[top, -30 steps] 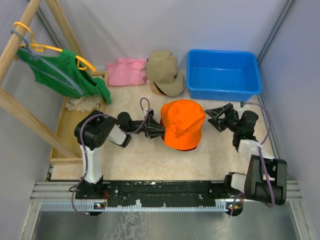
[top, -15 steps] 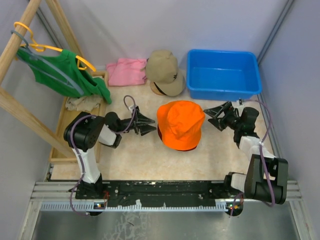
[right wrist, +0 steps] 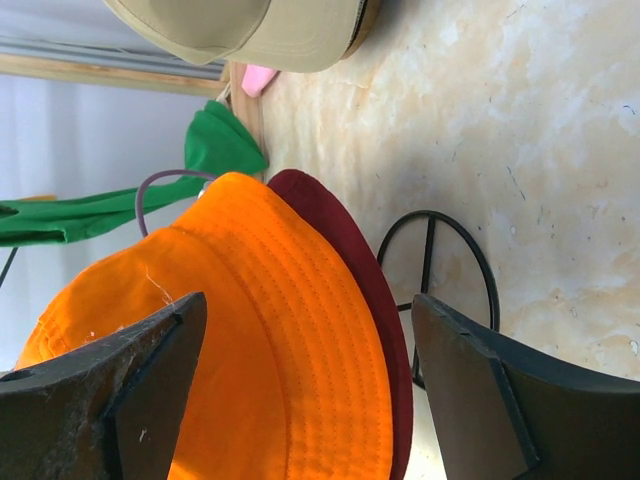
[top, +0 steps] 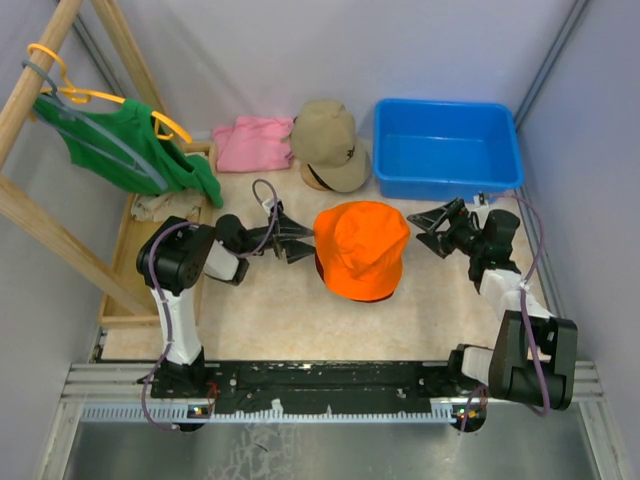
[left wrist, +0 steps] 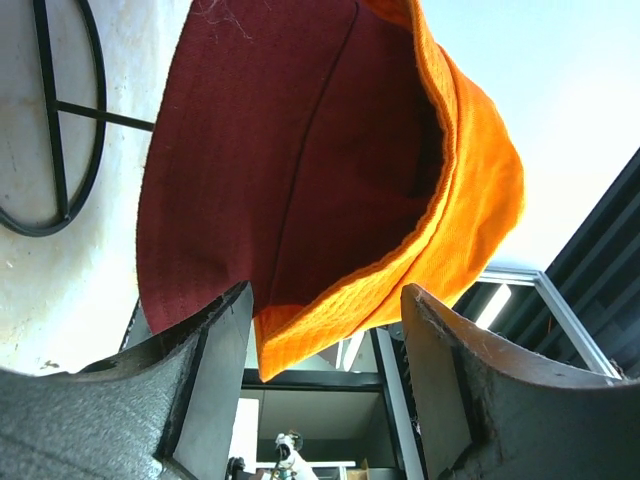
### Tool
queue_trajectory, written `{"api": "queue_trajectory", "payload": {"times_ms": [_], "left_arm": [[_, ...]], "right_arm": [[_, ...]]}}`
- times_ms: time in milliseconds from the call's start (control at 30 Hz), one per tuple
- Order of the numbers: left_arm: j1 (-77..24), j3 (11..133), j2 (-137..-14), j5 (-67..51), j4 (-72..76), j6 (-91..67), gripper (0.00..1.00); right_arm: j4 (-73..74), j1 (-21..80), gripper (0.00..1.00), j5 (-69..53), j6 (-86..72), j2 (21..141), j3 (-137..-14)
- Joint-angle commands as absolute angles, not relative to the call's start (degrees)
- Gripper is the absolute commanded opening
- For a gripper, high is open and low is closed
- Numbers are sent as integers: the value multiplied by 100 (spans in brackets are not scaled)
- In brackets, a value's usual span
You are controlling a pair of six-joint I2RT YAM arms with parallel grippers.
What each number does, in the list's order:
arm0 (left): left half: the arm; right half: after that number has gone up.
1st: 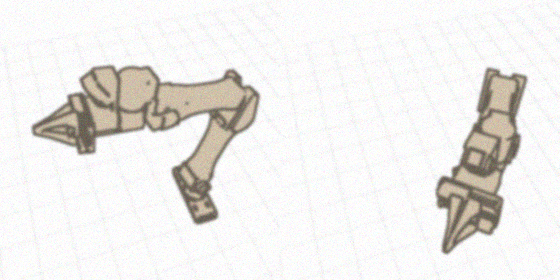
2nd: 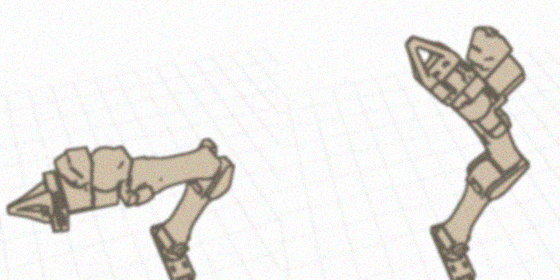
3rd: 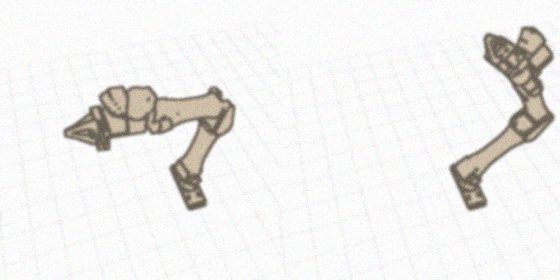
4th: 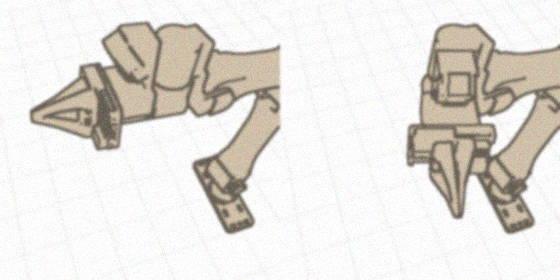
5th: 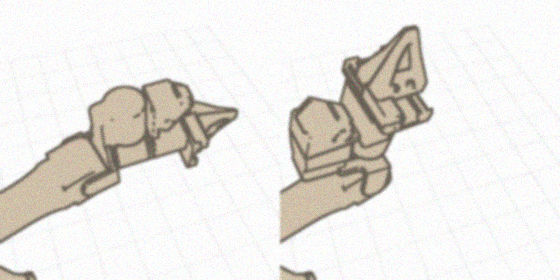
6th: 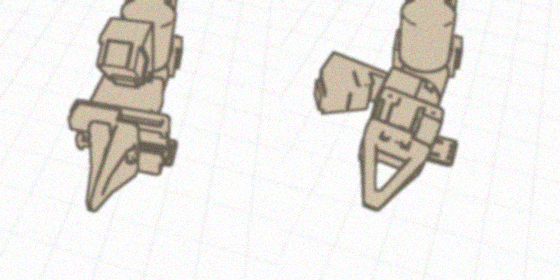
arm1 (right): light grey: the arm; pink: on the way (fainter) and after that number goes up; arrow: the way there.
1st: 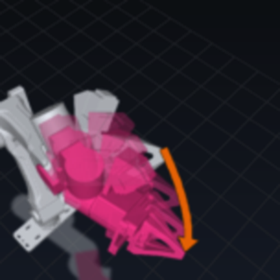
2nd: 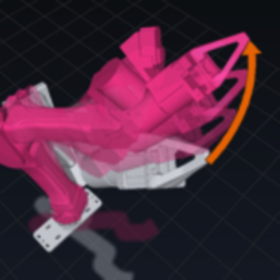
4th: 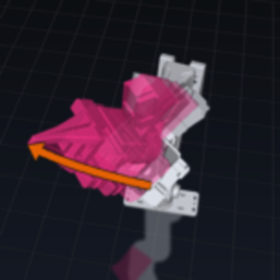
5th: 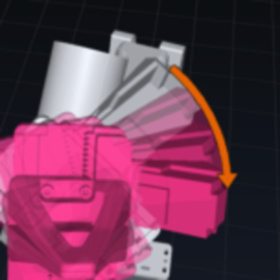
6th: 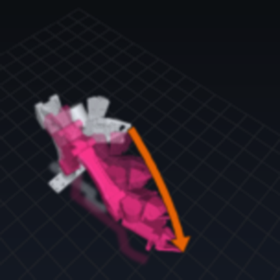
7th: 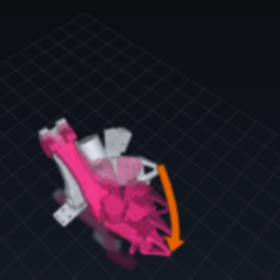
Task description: Stack the hats
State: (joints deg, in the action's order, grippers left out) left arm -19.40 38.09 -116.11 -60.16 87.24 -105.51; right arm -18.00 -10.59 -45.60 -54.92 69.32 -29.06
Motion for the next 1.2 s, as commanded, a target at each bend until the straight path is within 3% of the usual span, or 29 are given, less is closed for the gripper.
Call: {"api": "queue_trajectory", "payload": {"times_ms": [0, 533, 667, 900, 967, 1167], "left_arm": [[-1968, 3914, -11723, -6114, 10257, -10321, 67], [-2178, 4098, -11504, -6003, 10257, -10405, 67], [-2236, 4162, -11606, -5881, 10262, -10447, 54], [-2243, 4057, -11778, -5672, 10259, -10445, 14], [-2241, 3951, -11808, -5689, 10259, -10379, 6], [-2180, 3370, -11892, -5716, 10257, -10152, 3]], "right_arm": [[-2136, -1072, 84, -4691, -5570, 6885, -3138], [-2294, -1072, 84, -4709, -5675, 6954, -2996], [-2294, -1072, 84, -4724, -5679, 6941, -3006], [-2233, -1072, 84, -4744, -5680, 6784, -2896], [-2232, -1071, 84, -4792, -5682, 6733, -2836], [-2375, -1072, 85, -4836, -5765, 6631, -2676]]}}
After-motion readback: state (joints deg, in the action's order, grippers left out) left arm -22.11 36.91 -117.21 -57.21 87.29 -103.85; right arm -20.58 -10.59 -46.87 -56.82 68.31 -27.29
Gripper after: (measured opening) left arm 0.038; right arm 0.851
